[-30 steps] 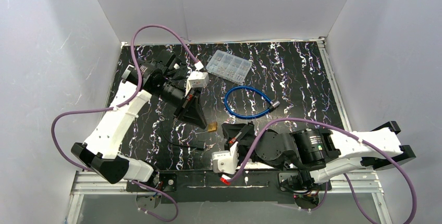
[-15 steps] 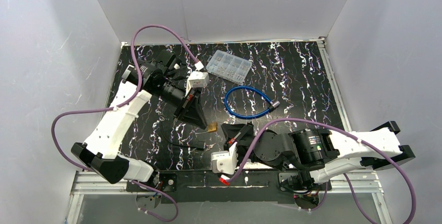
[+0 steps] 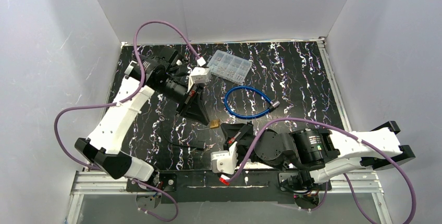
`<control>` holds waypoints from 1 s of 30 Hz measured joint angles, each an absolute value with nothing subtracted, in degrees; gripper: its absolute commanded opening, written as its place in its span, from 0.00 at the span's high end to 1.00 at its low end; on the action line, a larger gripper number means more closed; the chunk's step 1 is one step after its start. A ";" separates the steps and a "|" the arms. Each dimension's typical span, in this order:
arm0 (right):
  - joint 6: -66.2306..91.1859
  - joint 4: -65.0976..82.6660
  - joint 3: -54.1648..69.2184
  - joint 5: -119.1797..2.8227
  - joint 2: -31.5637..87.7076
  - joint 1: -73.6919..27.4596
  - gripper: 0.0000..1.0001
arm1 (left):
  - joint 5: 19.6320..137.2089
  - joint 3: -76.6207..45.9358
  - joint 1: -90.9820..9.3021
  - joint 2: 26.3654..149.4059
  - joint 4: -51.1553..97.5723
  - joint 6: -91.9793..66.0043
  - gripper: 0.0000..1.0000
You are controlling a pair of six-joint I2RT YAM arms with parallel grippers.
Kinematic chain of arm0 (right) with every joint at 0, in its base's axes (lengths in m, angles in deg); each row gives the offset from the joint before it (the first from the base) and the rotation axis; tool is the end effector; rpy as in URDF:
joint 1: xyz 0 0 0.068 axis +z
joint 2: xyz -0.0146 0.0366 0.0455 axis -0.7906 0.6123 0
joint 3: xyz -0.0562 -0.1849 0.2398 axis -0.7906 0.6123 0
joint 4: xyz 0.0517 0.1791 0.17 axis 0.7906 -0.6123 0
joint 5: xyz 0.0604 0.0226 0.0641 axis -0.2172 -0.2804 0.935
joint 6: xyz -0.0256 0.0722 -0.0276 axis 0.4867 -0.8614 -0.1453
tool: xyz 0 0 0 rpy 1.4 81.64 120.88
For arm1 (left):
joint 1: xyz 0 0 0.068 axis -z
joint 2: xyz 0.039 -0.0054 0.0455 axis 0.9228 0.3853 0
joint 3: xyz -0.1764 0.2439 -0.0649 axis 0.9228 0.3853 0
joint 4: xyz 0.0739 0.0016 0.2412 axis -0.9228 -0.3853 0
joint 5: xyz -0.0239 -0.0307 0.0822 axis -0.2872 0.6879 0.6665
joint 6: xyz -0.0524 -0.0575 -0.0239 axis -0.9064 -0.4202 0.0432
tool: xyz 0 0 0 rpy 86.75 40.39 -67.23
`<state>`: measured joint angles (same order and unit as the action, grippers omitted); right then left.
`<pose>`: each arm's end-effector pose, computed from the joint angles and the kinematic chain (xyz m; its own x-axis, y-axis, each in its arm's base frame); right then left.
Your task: Unlock with the key
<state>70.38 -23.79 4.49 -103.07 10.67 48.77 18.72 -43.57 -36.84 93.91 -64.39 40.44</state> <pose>-0.0006 0.2264 0.4607 0.7309 -0.5132 -0.4499 -0.5134 0.0209 -0.8579 0.1549 -0.1672 0.4513 -0.2494 0.4375 -0.8639 0.9062 -0.2092 -0.3676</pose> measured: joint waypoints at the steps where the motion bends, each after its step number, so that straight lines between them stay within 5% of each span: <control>1: 70.47 -23.68 4.49 -102.94 10.67 48.77 0.99 | 18.67 -43.81 -36.84 94.24 -64.39 40.59 1.00; 18: 70.03 -10.67 15.52 -110.35 3.35 48.77 0.99 | 22.98 -40.93 -34.94 87.61 -64.34 44.92 1.00; 23: 59.89 -3.79 19.98 -113.57 -4.21 48.77 0.99 | 32.73 -26.59 -34.87 78.26 -61.68 49.40 1.00; 30: 48.33 6.75 27.15 -113.48 -17.35 48.77 0.99 | 52.01 4.60 -34.61 60.34 -37.61 58.14 1.00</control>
<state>48.33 6.75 27.15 -113.48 -17.35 48.77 52.01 4.60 -34.61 60.34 -37.61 58.14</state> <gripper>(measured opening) 0.021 0.030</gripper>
